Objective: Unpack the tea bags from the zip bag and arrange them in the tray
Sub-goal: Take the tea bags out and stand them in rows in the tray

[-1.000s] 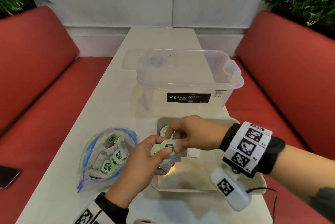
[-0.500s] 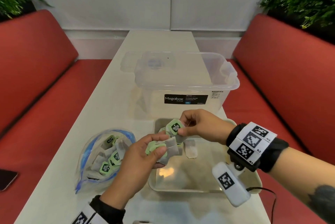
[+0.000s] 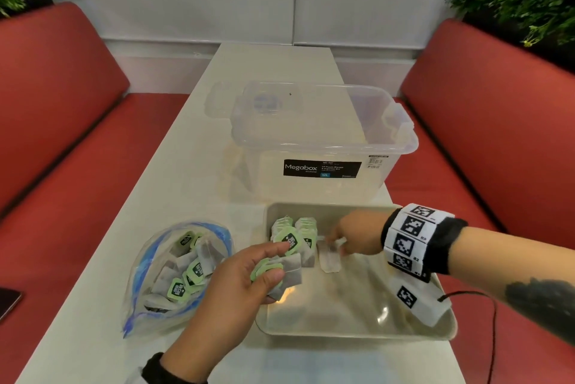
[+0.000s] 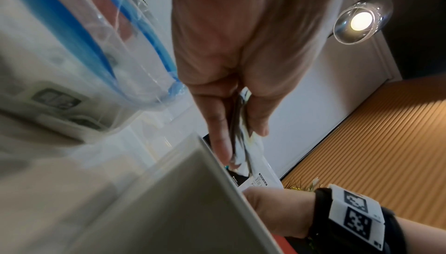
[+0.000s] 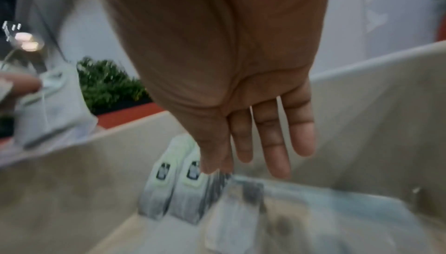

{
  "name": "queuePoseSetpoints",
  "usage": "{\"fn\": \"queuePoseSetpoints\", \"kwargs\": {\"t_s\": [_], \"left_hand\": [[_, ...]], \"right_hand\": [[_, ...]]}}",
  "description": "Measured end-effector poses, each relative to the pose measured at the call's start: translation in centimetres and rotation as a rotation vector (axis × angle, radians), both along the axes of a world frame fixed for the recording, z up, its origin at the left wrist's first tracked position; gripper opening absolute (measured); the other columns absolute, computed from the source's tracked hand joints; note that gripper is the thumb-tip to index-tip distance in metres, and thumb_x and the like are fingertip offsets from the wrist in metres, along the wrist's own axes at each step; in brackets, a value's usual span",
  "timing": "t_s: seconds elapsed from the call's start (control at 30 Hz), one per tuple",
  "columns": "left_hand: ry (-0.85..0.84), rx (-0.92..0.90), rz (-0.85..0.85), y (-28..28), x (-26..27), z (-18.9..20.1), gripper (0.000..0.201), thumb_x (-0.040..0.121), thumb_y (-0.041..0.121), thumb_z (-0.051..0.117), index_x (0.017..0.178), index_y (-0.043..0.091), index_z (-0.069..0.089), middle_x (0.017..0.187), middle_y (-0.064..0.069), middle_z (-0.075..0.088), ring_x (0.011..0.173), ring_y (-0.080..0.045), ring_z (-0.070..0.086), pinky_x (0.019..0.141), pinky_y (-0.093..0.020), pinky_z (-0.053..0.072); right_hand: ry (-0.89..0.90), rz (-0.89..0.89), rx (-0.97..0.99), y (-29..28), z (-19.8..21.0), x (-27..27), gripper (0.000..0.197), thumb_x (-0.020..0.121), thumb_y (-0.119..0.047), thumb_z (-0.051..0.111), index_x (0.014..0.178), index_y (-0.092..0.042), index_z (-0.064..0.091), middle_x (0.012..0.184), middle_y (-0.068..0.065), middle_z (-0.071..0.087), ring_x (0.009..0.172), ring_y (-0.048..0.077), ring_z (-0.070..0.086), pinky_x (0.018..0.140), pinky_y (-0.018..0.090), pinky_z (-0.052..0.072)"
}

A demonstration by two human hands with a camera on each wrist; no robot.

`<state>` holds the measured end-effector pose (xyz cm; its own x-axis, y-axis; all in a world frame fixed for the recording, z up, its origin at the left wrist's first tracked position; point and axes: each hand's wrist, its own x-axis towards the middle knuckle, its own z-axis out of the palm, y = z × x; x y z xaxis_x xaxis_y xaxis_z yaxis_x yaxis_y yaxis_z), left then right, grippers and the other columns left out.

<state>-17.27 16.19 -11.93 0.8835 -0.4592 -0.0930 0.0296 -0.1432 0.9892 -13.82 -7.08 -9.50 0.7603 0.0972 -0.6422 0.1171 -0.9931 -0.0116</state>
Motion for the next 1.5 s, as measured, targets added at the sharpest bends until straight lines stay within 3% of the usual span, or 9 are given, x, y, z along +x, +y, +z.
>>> {"fn": "queuePoseSetpoints", "kwargs": {"t_s": [0.17,0.27,0.43,0.57,0.7,1.0,1.1,1.27,1.5], "left_hand": [[-0.001,-0.018,-0.012,0.2,-0.1,-0.2,0.045,0.086,0.005,0.061,0.094,0.049,0.069,0.105,0.023,0.065,0.094,-0.003,0.065,0.067,-0.027,0.057],[-0.004,-0.029,-0.014,0.4,-0.2,-0.2,0.044,0.086,0.006,0.061,0.095,0.049,0.069,0.106,0.022,0.065,0.094,-0.004,0.065,0.067,-0.026,0.056],[-0.003,-0.043,-0.012,0.5,-0.3,0.0,0.042,0.086,0.005,0.061,0.095,0.046,0.07,0.106,0.022,0.065,0.093,-0.002,0.065,0.067,-0.026,0.057],[0.005,-0.05,-0.004,0.6,-0.5,-0.1,0.042,0.086,0.004,0.062,0.095,0.043,0.071,0.103,0.022,0.067,0.092,-0.001,0.065,0.066,-0.026,0.057],[0.005,-0.055,-0.012,0.9,-0.6,-0.1,0.042,0.086,0.003,0.061,0.097,0.043,0.07,0.104,0.024,0.066,0.093,0.001,0.064,0.066,-0.025,0.056],[0.018,-0.061,0.008,1.6,-0.4,0.0,0.038,0.085,0.004,0.062,0.095,0.04,0.072,0.105,0.027,0.065,0.095,0.001,0.063,0.065,-0.023,0.056],[0.012,-0.055,0.014,1.7,-0.4,0.0,0.038,0.085,0.006,0.063,0.097,0.041,0.071,0.106,0.026,0.065,0.097,0.0,0.062,0.065,-0.024,0.056],[0.006,-0.053,0.017,1.5,-0.5,0.0,0.04,0.085,0.006,0.063,0.097,0.043,0.07,0.105,0.025,0.066,0.096,-0.001,0.063,0.065,-0.025,0.056],[0.024,-0.072,0.009,1.6,-0.8,0.2,0.043,0.085,0.001,0.061,0.093,0.041,0.072,0.101,0.027,0.066,0.091,-0.002,0.065,0.062,-0.022,0.055]], "right_hand": [[0.165,0.154,-0.173,0.6,-2.9,0.5,0.057,0.096,-0.027,0.046,0.149,-0.02,0.025,0.151,0.006,0.029,0.134,0.029,0.035,0.11,0.04,0.031],[0.207,0.103,-0.119,0.3,-3.0,0.0,0.057,0.096,-0.029,0.047,0.149,-0.024,0.025,0.152,0.001,0.031,0.134,0.025,0.037,0.11,0.036,0.03],[0.122,-0.005,-0.027,-0.1,-2.1,-1.0,0.042,0.091,-0.026,0.059,0.131,-0.019,0.053,0.129,0.0,0.058,0.116,0.021,0.053,0.089,0.024,0.038],[-0.022,-0.085,-0.091,0.1,-2.8,0.3,0.028,0.086,-0.024,0.063,0.111,-0.009,0.064,0.111,0.006,0.065,0.099,0.024,0.061,0.078,0.028,0.045],[0.051,-0.136,-0.171,1.0,-3.7,1.4,0.021,0.087,-0.03,0.059,0.082,-0.011,0.063,0.081,0.003,0.06,0.078,0.021,0.054,0.07,0.028,0.044],[0.127,-0.176,-0.174,0.9,-4.9,1.9,0.026,0.085,-0.03,0.066,0.067,-0.014,0.054,0.082,0.004,0.062,0.075,0.02,0.057,0.08,0.032,0.053],[0.069,-0.167,-0.137,0.6,-4.5,1.7,0.03,0.08,-0.036,0.069,0.064,-0.015,0.054,0.069,0.0,0.06,0.072,0.02,0.057,0.074,0.03,0.051],[0.055,0.013,0.084,0.7,-4.1,0.9,0.019,0.075,-0.015,0.073,0.07,-0.021,0.056,0.069,-0.009,0.053,0.065,0.011,0.048,0.057,0.017,0.037],[0.046,0.34,0.07,1.9,-2.7,-0.2,0.032,0.084,-0.015,0.065,0.115,-0.024,0.067,0.106,0.0,0.069,0.096,0.018,0.061,0.076,0.021,0.04]]}}
